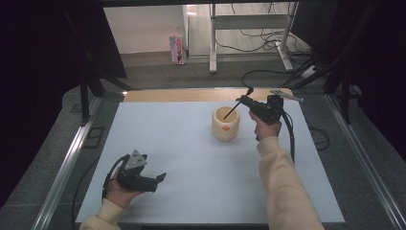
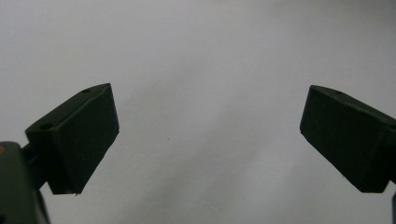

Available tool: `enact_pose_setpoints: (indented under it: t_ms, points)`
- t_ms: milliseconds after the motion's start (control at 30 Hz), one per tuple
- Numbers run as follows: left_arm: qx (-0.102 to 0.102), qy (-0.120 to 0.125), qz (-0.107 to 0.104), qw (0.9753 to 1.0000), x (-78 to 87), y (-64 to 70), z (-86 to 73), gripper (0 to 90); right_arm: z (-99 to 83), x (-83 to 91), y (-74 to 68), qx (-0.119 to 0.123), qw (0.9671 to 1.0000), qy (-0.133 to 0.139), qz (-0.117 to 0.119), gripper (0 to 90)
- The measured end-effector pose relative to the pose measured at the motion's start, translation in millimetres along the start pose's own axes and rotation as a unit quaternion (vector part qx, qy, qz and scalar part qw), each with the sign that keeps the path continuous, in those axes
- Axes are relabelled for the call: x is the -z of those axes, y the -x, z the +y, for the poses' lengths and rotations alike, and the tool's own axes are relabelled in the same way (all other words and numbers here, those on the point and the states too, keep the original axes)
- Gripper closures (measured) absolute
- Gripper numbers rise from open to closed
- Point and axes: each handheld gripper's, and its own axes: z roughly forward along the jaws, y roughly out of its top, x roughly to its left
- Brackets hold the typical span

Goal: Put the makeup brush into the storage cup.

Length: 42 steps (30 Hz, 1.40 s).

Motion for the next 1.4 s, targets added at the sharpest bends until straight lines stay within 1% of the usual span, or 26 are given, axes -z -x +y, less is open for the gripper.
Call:
enact_pose_setpoints:
  t_ms: [200, 267, 667, 700, 900, 1067, 1100, 1133, 1167, 1200, 1233, 1267, 1300, 1367, 1400]
  points:
    - [0.000, 0.001, 0.000, 1.0000, 0.5, -0.1, 0.0, 5.5, -4.7, -6.1, 1.3, 0.006, 0.9998, -0.013, -0.010, 84.9]
    - [0.000, 0.002, 0.000, 1.0000, 0.5, 0.0, 0.1, 5.5, -6.4, -8.3, 1.7, 0.012, 0.9997, -0.019, -0.011, 84.9]
    - [0.000, 0.000, 0.000, 1.0000, 0.1, -0.1, 0.0, 5.5, -13.9, -17.1, 1.3, 0.019, 0.9987, -0.043, -0.017, 84.8]
    - [0.001, 0.000, 0.000, 1.0000, 0.1, 0.0, 0.0, 5.5, -14.4, -18.2, 1.1, 0.020, 0.9988, -0.040, -0.019, 84.8]
    - [0.000, 0.000, 0.000, 1.0000, 0.2, -0.3, -0.1, 5.5, -16.8, -20.6, 1.7, 0.024, 0.9983, -0.049, -0.021, 84.8]
    - [-0.001, 0.000, 0.000, 1.0000, -0.1, 0.8, 0.5, 5.5, -18.4, -23.4, 2.4, 0.021, 0.9983, -0.051, -0.019, 84.2]
    - [0.000, 0.000, 0.000, 1.0000, -0.1, 0.3, 0.3, 5.5, -18.6, -23.7, 2.6, 0.020, 0.9984, -0.051, -0.016, 82.3]
    - [0.000, 0.000, 0.000, 1.0000, -0.1, 0.0, 0.2, 5.5, -19.0, -24.6, 3.0, 0.019, 0.9986, -0.049, -0.007, 65.2]
    - [0.000, 0.000, 0.000, 1.0000, 0.1, -0.4, 0.1, 5.5, -19.1, -25.5, 3.0, 0.014, 0.9987, -0.050, -0.006, 45.0]
    - [0.001, 0.000, 0.001, 1.0000, 0.3, -0.5, 0.1, 5.5, -19.0, -26.5, 2.3, 0.008, 0.9986, -0.051, -0.015, 33.5]
    - [0.001, 0.000, 0.000, 1.0000, 0.4, -0.5, 0.1, 5.6, -19.0, -26.5, 1.6, 0.007, 0.9985, -0.050, -0.020, 29.6]
    - [0.000, 0.001, 0.000, 1.0000, 0.3, -0.3, 0.2, 5.5, -18.9, -26.1, 1.4, 0.008, 0.9986, -0.050, -0.017, 26.8]
    - [0.000, 0.000, 0.000, 1.0000, 0.2, -0.1, 0.2, 5.5, -18.6, -25.5, 0.7, 0.005, 0.9987, -0.049, -0.016, 25.3]
    - [0.000, 0.000, 0.000, 1.0000, 0.1, 0.0, 0.2, 5.5, -17.2, -23.9, 0.1, 0.007, 0.9991, -0.042, -0.008, 25.1]
    - [0.000, 0.000, 0.000, 1.0000, 0.1, 0.0, 0.3, 5.5, -16.3, -23.1, -0.6, 0.009, 0.9992, -0.040, -0.007, 24.3]
